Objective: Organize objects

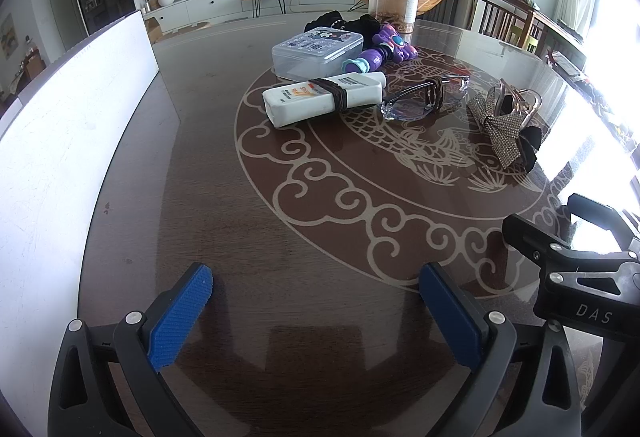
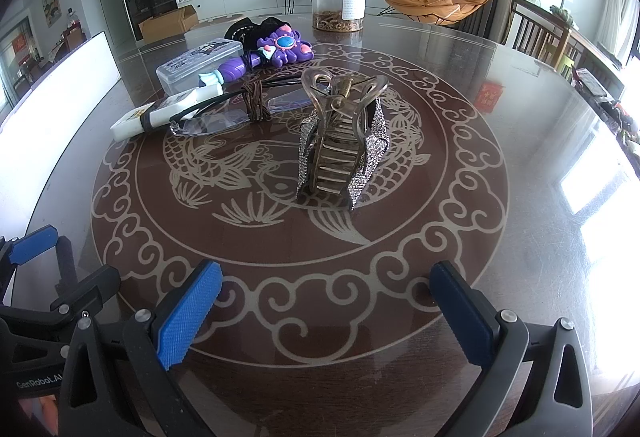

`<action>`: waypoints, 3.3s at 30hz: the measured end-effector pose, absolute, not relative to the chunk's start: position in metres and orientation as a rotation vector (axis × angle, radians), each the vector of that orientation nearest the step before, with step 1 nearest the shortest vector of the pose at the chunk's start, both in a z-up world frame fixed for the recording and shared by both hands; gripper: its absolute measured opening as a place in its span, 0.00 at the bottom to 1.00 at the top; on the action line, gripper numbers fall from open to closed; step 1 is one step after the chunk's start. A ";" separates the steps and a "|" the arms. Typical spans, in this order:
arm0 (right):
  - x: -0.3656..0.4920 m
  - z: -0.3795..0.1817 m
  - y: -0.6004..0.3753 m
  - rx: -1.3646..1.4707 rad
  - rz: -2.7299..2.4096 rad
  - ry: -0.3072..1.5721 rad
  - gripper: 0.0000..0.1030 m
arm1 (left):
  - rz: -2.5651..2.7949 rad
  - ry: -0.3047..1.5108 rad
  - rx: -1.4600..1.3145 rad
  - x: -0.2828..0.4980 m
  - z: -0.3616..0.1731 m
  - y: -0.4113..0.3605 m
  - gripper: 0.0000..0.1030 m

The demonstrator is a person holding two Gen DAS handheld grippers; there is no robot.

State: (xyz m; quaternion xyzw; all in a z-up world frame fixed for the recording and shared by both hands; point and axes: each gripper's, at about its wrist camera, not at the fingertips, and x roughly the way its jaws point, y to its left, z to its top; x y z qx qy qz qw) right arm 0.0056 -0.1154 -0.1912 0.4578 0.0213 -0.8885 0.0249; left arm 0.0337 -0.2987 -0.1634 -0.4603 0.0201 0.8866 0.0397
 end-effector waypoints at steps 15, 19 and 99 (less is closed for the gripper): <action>0.005 -0.191 -0.115 1.415 -2.747 0.066 1.00 | 2.719 0.062 -1.411 0.033 -0.164 -0.298 1.00; 0.005 -0.191 -0.115 1.415 -2.747 0.067 1.00 | 2.719 0.062 -1.411 0.032 -0.164 -0.298 1.00; -0.074 -0.167 -0.103 1.542 -2.576 0.011 0.52 | 2.574 0.036 -1.313 0.102 -0.161 -0.331 0.52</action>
